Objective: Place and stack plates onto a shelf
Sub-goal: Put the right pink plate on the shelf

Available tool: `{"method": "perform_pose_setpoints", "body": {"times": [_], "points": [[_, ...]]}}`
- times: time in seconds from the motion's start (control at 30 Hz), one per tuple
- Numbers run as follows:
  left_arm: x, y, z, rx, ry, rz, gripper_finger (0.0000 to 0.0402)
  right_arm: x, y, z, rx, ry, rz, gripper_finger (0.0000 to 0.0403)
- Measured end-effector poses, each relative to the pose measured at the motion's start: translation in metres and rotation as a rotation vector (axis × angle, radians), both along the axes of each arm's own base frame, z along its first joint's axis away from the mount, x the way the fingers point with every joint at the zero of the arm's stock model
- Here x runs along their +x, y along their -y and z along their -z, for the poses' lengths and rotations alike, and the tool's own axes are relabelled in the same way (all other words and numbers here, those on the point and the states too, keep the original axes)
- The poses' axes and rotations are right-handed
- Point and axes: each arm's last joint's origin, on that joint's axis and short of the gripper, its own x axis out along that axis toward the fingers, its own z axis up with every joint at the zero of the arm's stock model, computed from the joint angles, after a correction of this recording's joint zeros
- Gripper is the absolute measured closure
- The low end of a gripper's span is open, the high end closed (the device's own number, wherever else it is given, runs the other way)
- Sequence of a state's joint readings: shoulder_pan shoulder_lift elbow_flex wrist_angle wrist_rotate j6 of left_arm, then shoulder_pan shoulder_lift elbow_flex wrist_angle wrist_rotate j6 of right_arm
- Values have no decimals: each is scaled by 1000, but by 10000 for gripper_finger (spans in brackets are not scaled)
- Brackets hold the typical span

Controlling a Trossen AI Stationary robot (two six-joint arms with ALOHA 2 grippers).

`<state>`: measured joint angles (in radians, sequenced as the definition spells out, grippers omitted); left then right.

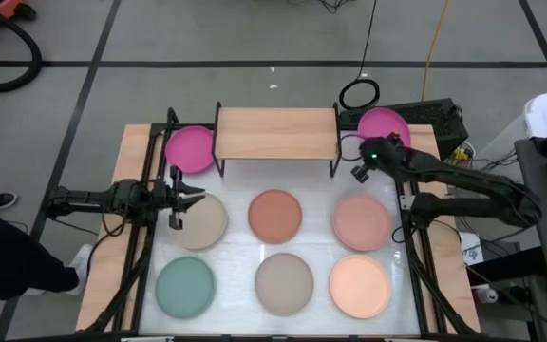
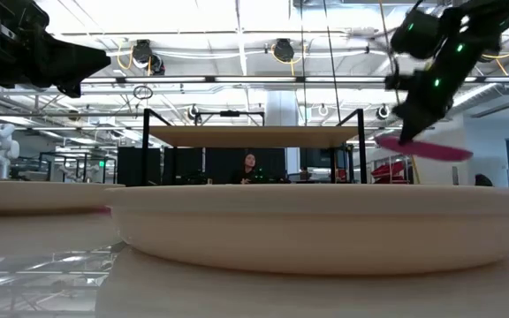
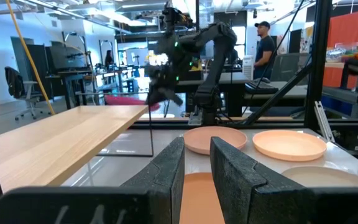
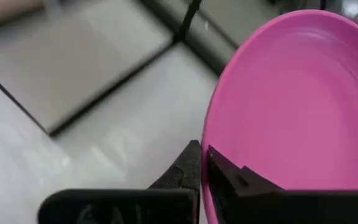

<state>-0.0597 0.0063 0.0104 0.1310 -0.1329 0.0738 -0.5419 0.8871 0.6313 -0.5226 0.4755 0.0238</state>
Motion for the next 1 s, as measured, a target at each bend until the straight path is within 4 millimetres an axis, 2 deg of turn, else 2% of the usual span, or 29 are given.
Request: {"method": "perform_pose_setpoints", "body": {"times": [0.13,0.27,0.4,0.5,0.67,0.87,1.0], "points": [[0,0,0,0,-1,0,320,-7,-6,-33,-130,141,-46,402],[0,0,0,0,-1,0,320,-6,-13,-68,-266,253,-169,402],[0,0,0,0,0,0,320,6,-21,-98,-334,372,-367,402],[0,0,0,0,-1,0,320,22,-25,-110,-342,440,-533,402],[0,0,0,0,0,0,320,59,-28,-106,-320,478,-826,402],[0,0,0,0,-1,0,320,98,-18,-70,-275,305,-886,403],[0,0,0,0,-1,0,320,114,-11,-47,-240,191,-864,403]]}}
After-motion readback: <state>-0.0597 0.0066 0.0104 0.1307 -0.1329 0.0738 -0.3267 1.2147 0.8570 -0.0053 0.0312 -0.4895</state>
